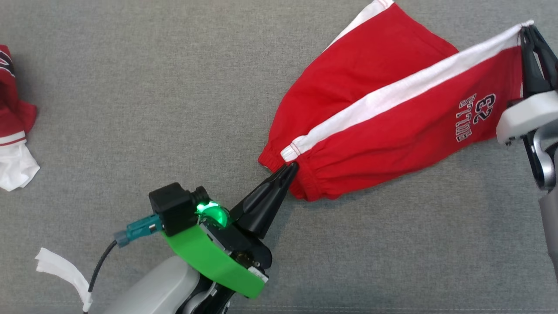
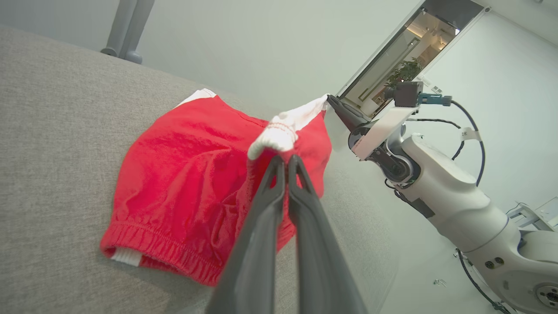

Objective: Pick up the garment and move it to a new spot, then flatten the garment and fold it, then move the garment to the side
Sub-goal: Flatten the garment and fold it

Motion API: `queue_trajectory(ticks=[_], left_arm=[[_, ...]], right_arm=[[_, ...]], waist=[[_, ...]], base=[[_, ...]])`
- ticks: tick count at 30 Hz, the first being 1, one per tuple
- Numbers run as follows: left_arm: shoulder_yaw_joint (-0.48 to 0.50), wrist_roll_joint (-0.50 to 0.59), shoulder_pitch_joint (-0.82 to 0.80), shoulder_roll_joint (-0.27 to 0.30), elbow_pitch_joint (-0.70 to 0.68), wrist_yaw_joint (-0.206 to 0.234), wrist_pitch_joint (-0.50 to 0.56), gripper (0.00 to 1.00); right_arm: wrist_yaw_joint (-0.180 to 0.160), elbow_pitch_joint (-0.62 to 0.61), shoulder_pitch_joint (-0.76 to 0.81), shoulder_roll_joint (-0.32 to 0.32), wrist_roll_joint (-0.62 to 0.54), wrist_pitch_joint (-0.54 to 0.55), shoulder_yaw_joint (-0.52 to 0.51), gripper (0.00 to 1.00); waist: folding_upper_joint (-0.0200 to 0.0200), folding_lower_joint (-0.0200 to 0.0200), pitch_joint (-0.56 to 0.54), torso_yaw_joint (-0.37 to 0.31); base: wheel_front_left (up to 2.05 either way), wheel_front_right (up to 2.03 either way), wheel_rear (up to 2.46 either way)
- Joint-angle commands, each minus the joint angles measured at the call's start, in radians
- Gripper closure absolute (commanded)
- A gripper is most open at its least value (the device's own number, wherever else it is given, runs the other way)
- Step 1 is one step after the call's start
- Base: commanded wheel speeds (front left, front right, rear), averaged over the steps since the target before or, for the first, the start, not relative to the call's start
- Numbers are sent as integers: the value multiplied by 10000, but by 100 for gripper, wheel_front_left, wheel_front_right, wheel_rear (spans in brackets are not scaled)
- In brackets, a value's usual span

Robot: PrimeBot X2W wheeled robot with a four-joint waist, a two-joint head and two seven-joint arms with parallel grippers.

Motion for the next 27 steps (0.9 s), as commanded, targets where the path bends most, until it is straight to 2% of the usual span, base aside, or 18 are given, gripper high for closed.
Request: queue_trajectory(ticks=[1,5,10,17,19,20,22,23,24,25,27], left_arm=[[42,-175,-251,-111,20,-30,-26,100],[133,-834,-584,-342,233,-30,-26,100],[418,-1166,-850,-513,437,-30,-24,100],[412,-1467,-864,-634,924,-30,-26,100],[454,-1635,-826,-732,1057,-30,-24,100],[467,-1620,-825,-736,1125,-30,-24,100],[301,-1677,-903,-718,1169,-30,-24,84],[237,-1701,-923,-685,1240,-29,-24,70],[194,-1723,-937,-669,1280,-30,-24,51],[180,-1719,-934,-659,1319,-30,-26,0],[251,-1581,-896,-663,1439,-30,-24,0]], right_arm=[[-14,177,-398,-50,-133,39,120,100],[-14,1299,-1960,89,-255,267,638,100],[-14,2678,-3690,255,-546,306,1326,100],[-14,4647,-5138,515,-913,266,1753,100],[-15,5128,-5396,547,-996,119,1792,96],[-15,5352,-5511,584,-1030,41,1796,87],[-14,5762,-5691,657,-1115,-127,1777,60],[-15,5942,-5754,680,-1148,-232,1768,2],[-14,6104,-5788,719,-1170,-351,1752,0],[-14,6240,-5813,760,-1202,-504,1733,0],[-16,6443,-5803,795,-1201,-844,1702,0]], waist=[[0,1,537,495],[0,1,999,787],[0,1,1471,1130],[0,1,1775,1494],[0,1,1806,1547],[0,1,1812,1568],[0,1,1799,1588],[0,1,1777,1593],[0,1,1734,1585],[0,1,1684,1559],[0,1,1557,1498]], base=[[0,0,0],[0,0,0],[0,0,0],[0,0,0],[0,0,0],[0,0,0],[0,0,0],[0,0,0],[0,0,0],[0,0,0],[0,0,0]])
